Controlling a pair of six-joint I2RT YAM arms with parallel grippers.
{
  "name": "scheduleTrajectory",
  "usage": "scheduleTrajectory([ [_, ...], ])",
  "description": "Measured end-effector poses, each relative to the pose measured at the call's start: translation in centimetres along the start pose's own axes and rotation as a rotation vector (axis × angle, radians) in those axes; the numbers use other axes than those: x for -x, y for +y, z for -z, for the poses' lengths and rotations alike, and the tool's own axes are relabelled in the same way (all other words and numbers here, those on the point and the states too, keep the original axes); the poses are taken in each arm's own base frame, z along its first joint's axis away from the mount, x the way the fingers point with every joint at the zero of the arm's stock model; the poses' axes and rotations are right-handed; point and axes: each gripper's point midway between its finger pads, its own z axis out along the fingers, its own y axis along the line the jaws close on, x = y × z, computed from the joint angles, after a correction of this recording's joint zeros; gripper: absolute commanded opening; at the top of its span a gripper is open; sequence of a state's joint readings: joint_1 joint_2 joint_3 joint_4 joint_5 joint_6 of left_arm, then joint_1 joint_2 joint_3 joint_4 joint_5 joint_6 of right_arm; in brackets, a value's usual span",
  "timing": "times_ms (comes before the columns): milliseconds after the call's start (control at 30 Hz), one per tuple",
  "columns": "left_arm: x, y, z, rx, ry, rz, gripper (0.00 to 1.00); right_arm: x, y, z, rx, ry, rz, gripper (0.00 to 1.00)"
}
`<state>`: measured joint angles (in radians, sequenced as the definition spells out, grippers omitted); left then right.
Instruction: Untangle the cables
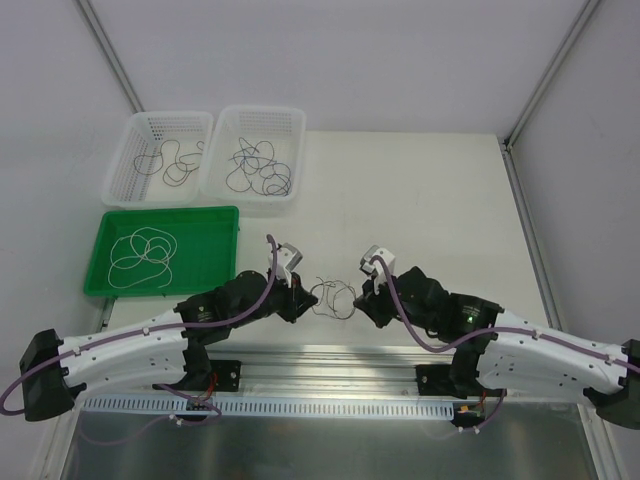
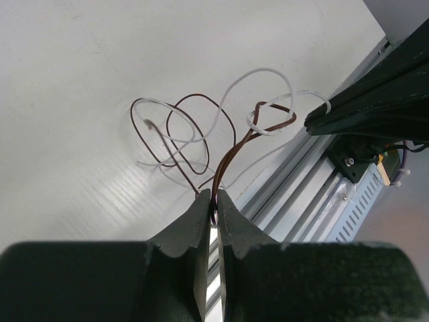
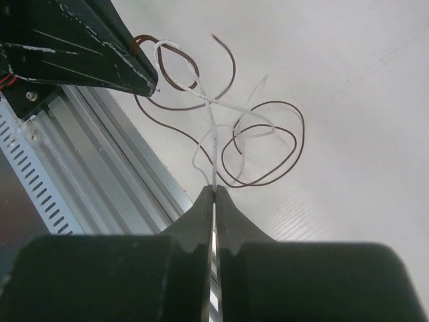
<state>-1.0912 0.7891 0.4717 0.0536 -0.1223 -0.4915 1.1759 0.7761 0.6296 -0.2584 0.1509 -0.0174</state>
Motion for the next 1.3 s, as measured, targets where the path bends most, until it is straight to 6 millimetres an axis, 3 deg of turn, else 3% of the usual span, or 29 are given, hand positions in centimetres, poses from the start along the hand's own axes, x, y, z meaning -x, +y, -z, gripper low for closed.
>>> scheduleTrajectory([
  [200, -0.2, -1.5, -0.8, -0.065, 0.055, -0.047, 0.04, 0.1, 0.4, -0.9, -0.011, 0.063, 0.006, 0.04],
  [233, -0.2, -1.6, -0.8, -0.071, 0.058, -0.052, 0.03, 0.0, 0.3, -1.0, -0.023, 0.075, 0.002, 0.1],
  [267, -0.3, -1.7, -0.8, -0.074, 0.06, -0.056, 0.02, -0.2, 0.0, -1.0, -0.045, 0.087, -0.003, 0.27],
  [467, 0.2, -1.8, -0.6, -0.076, 0.042, -0.05, 0.0, -0.6, -1.6, -0.2, -0.136, 0.106, -0.027, 0.38],
  [767, -1.6, -1.4, -1.8, -0.05, 0.111, 0.012, 0.0, 3.5, 1.6, 0.8, 0.022, -0.065, -0.042, 0.38],
  [1133, -2.3, -2.7, -2.0, -0.114, 0.149, 0.035, 0.0, 2.6, 0.8, -1.5, -0.035, 0.006, 0.087, 0.36],
  [1300, -2.2, -3.1, -1.9, -0.137, 0.15, 0.036, 0.0, 2.7, 0.7, -1.9, -0.037, 0.018, 0.135, 0.31],
])
